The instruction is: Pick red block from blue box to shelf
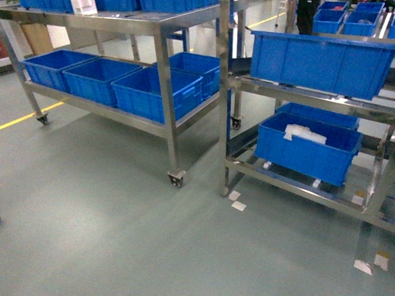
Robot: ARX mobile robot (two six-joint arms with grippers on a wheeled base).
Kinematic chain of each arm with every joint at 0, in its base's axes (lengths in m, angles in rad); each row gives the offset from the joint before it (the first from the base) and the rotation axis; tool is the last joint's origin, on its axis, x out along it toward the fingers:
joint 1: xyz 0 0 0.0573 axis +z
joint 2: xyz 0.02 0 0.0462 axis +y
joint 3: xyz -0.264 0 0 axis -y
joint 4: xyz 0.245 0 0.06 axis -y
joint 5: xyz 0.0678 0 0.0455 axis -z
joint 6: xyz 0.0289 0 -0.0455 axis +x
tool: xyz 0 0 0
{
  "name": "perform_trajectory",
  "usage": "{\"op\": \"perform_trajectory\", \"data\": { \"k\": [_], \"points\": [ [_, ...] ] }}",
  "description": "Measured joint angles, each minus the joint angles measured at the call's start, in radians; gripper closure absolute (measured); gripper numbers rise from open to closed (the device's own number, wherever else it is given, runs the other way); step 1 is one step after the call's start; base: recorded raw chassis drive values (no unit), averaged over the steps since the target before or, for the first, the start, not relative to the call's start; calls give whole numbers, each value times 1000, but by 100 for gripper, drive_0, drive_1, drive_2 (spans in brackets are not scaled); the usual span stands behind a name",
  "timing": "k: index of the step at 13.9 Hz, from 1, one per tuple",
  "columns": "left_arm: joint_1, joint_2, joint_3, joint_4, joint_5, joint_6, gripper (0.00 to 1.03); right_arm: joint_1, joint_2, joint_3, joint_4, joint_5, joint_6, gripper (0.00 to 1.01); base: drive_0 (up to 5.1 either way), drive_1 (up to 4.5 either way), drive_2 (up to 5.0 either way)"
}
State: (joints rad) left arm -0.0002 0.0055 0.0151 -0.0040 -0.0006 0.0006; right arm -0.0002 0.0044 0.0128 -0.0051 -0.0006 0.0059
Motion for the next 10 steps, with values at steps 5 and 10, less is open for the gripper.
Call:
{"op": "perform_trajectory", "data": {
  "k": [5, 10],
  "points": [
    [0, 0, 0, 0, 0, 0, 5, 0, 0, 0, 0, 0, 0, 73, -128, -128, -128],
    [0, 0, 0, 0, 0, 0, 5, 0, 0, 0, 0, 0, 0, 73, -128, -128, -128]
  ]
}}
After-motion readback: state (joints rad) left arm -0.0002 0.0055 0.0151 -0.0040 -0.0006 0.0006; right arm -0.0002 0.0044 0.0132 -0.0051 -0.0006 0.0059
